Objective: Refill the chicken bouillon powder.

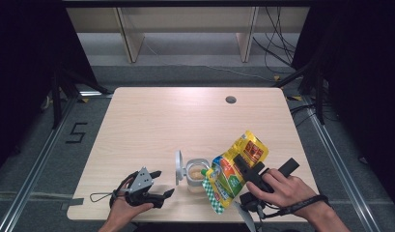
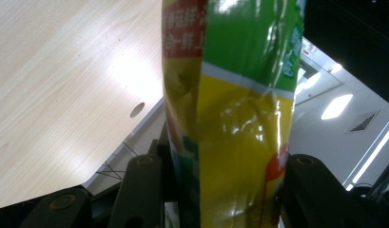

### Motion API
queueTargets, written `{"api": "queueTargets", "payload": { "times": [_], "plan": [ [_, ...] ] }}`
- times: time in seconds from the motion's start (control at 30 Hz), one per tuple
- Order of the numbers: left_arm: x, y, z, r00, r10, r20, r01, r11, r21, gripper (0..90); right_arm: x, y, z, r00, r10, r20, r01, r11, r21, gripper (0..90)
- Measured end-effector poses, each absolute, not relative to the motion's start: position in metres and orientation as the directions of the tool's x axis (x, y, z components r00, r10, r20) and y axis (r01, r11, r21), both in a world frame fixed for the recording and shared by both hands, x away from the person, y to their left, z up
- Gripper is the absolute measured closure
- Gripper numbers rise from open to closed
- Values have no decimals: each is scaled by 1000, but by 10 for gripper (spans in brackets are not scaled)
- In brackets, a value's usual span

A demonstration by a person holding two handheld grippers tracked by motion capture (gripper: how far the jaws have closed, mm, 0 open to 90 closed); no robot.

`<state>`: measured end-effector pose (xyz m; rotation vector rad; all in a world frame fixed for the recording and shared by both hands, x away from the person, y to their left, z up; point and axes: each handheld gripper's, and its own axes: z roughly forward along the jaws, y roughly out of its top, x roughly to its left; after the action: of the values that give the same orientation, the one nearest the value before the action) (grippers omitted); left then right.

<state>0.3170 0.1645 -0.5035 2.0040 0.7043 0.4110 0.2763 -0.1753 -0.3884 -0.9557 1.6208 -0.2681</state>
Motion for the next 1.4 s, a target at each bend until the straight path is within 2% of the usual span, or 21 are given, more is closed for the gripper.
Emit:
{"api": "queueTargets", "payload": {
  "times": [0.07, 0.2, 0.3, 0.43, 0.93, 1.23, 1.3, 1.33, 1.37, 1.4],
  "plan": [
    [317, 165, -503, 778, 628, 3, 314, -393, 864, 215, 276, -177, -391, -14, -677, -736, -428, 669, -608, 639],
    [317, 165, -503, 778, 628, 4, 313, -394, 864, 215, 277, -176, -390, 15, -698, -716, -429, 642, -635, 640],
    [317, 164, -504, 779, 627, -2, 312, -385, 869, 215, 277, -177, -392, -8, -684, -730, -420, 665, -618, 639],
    [316, 164, -504, 772, 635, -12, 326, -380, 866, 215, 279, -175, -392, 2, -705, -709, -422, 642, -640, 640],
    [316, 164, -504, 774, 633, -18, 326, -375, 868, 215, 280, -178, -398, -33, -678, -735, -427, 674, -603, 655],
    [316, 164, -504, 773, 634, -23, 331, -372, 867, 215, 274, -188, -411, -59, -529, -847, -428, 779, -457, 675],
    [316, 164, -504, 773, 634, -17, 327, -375, 868, 216, 274, -190, -411, -56, -525, -849, -435, 778, -453, 676],
    [315, 163, -504, 770, 638, -27, 335, -368, 867, 215, 273, -194, -417, -74, -437, -896, -433, 824, -366, 676],
    [315, 163, -504, 770, 638, -27, 335, -368, 867, 215, 273, -194, -417, -74, -437, -896, -433, 824, -366, 676],
    [316, 164, -505, 776, 631, -14, 327, -382, 864, 215, 275, -198, -422, -94, -374, -923, -447, 844, -296, 677]
  ]
}}
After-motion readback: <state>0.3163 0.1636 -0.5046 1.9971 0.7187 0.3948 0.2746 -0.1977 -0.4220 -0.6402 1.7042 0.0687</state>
